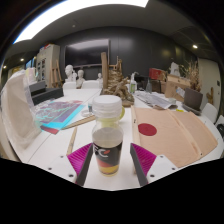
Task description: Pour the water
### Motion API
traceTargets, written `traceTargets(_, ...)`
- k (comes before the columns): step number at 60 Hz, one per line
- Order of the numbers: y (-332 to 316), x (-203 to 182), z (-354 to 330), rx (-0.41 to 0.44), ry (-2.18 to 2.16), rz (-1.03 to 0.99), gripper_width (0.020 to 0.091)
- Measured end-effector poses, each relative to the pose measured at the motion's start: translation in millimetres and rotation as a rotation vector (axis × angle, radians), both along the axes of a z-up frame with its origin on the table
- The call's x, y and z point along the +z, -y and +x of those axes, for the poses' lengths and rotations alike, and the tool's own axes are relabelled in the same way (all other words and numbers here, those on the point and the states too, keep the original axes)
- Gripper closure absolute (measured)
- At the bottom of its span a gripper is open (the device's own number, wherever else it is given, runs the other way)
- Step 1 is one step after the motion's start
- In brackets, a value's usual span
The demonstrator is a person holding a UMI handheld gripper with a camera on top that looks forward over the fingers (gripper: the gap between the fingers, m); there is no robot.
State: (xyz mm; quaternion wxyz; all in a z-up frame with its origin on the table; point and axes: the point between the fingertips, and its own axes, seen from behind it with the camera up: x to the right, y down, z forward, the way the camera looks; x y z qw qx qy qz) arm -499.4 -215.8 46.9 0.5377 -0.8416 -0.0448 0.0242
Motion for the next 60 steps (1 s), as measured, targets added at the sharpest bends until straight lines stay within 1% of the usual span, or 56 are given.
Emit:
traceTargets(3,-6,-6,-1,-0.002,-0.003,-0.003,0.0478)
traceTargets(5,-9,-9,0,-0.002,0.0,-0.005,0.0543)
traceTargets(8,-12,-7,-4,0.012,-0.003,0.011,0.062)
traceTargets(9,-13,-7,-4,0.014,-0.004,0.018,0.0662)
traceTargets(16,-13,-8,-6,0.014,-0.004,0.029,0.0732)
traceTargets(19,-12,-8,-5,0.009,-0.01,0.023,0.0786)
traceTargets(24,-12,-6,-2,-0.001,-0.007,0.01,0.0843)
traceTargets(32,-13,5,9,-0.019,0.034,-0.011,0.0843)
traceTargets(37,-19,24,28,-0.051,0.052,-0.007,0.0844)
traceTargets(43,-36,55,64,-0.093,0.116,0.022,0.0844)
traceTargets(51,-75,99,121,-0.142,0.325,0.078,0.0844)
traceTargets(56,-106,124,146,-0.15,0.484,0.122,0.0844)
traceTargets(60,-131,140,157,-0.135,0.65,0.151,0.0844)
